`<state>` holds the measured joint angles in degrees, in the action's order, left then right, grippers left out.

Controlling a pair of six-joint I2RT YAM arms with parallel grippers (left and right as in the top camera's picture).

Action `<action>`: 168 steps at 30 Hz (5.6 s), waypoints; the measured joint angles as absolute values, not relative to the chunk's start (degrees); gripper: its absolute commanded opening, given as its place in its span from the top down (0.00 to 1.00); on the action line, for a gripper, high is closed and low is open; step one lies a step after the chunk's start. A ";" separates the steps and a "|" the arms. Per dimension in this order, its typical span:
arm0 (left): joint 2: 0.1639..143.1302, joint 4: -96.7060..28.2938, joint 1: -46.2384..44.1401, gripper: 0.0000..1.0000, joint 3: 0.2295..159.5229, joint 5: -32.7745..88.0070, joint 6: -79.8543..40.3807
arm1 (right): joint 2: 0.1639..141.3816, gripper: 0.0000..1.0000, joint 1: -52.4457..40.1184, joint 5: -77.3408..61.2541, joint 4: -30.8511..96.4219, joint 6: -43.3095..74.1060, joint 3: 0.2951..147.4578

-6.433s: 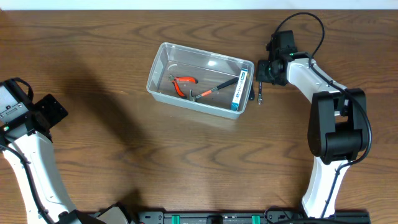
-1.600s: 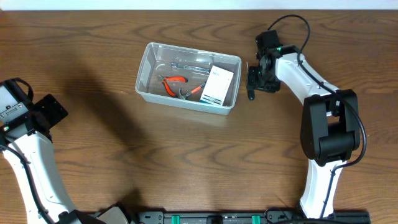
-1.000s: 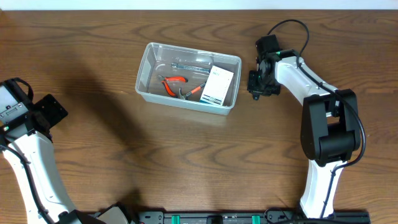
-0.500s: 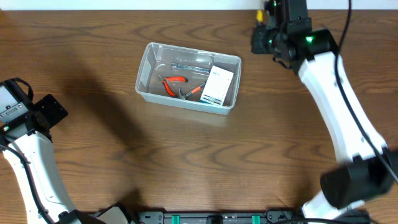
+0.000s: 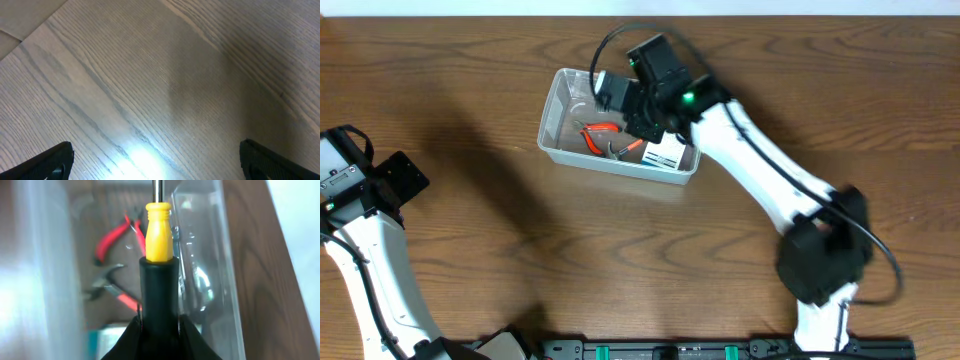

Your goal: Pack container

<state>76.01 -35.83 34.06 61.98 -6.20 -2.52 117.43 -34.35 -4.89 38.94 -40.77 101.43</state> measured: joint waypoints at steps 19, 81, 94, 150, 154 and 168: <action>76.01 -35.83 34.06 0.02 61.98 -6.20 -2.52 | 121.93 0.01 -34.02 -0.34 26.76 -40.73 100.82; 76.01 -35.79 34.06 0.02 61.98 -6.22 -2.52 | 29.08 0.01 -9.89 0.03 54.26 -5.91 60.47; 76.03 -35.83 34.06 0.02 61.98 -6.20 -2.52 | 4.91 0.01 -9.78 -2.87 43.40 -0.62 20.53; 59.99 -37.06 29.15 0.02 61.56 -6.17 -2.52 | 1.32 0.01 -9.78 -3.25 42.22 2.85 9.96; 48.18 -37.08 23.38 0.02 61.58 -5.98 -2.52 | 1.32 0.01 -9.78 -3.25 42.17 2.85 9.93; 30.83 -40.10 17.52 0.02 60.51 -6.72 -6.46 | 1.32 0.01 -9.78 -3.25 42.17 2.85 9.93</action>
<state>30.83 -40.10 17.52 60.51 -6.72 -6.46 1.32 -9.78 -3.25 42.17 2.85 9.93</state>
